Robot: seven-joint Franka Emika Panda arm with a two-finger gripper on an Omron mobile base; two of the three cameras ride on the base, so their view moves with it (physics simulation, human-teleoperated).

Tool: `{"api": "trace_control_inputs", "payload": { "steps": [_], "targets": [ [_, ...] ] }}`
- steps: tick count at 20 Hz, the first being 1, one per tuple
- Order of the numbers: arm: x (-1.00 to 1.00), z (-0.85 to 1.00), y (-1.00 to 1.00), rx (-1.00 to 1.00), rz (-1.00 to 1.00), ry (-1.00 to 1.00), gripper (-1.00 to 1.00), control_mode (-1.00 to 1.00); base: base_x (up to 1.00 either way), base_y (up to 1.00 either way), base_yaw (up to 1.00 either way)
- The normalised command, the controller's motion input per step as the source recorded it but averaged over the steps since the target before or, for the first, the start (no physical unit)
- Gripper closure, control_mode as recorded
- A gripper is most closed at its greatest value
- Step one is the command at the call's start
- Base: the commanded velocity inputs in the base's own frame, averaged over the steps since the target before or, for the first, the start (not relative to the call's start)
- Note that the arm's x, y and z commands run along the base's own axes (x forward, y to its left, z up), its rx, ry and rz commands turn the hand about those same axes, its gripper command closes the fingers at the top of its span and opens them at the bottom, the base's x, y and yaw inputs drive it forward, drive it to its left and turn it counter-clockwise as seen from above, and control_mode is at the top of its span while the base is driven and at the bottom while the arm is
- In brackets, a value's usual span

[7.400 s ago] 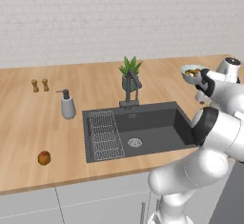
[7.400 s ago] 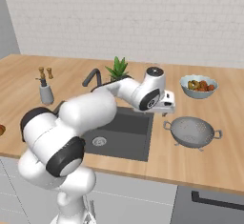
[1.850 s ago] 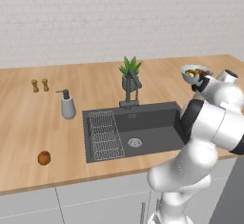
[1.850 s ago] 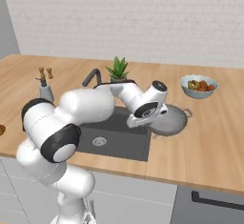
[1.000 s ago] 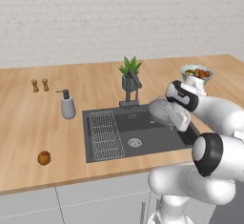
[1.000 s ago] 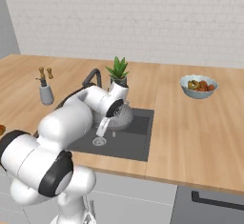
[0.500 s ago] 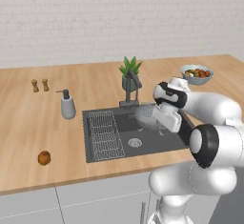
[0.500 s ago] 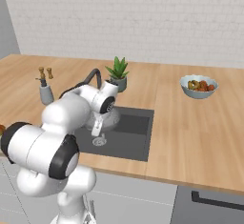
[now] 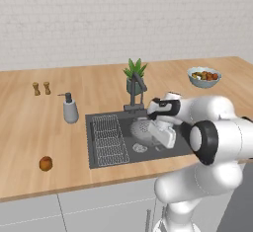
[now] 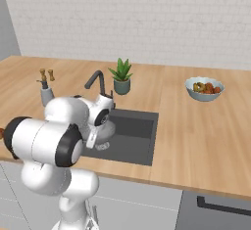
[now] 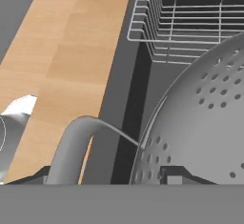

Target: Put the colander in the sink, put the peach in the colander, and turn on the sink faucet and pour water over the colander.

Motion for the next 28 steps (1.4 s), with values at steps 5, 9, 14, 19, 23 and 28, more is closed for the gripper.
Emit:
{"api": "trace_control_inputs", "payload": {
  "steps": [5,9,14,19,23,28],
  "targets": [
    [0.00,-0.58,0.17,0.00,0.06,0.00,1.00,-1.00,0.00,0.00,0.00],
    [0.00,-0.23,0.22,0.00,0.08,0.01,1.00,-1.00,0.00,0.00,0.00],
    [0.00,-0.07,0.20,0.00,0.07,0.04,1.00,-1.00,0.00,0.00,0.00],
    [0.15,-0.10,0.17,0.00,0.02,0.00,1.00,-1.00,0.00,0.00,0.00],
    [0.25,-0.08,0.14,0.00,0.00,0.00,1.00,-1.00,0.00,0.00,0.00],
    [0.36,-0.12,0.02,0.00,0.00,0.00,1.00,-1.00,0.00,0.00,0.00]
  ]
}}
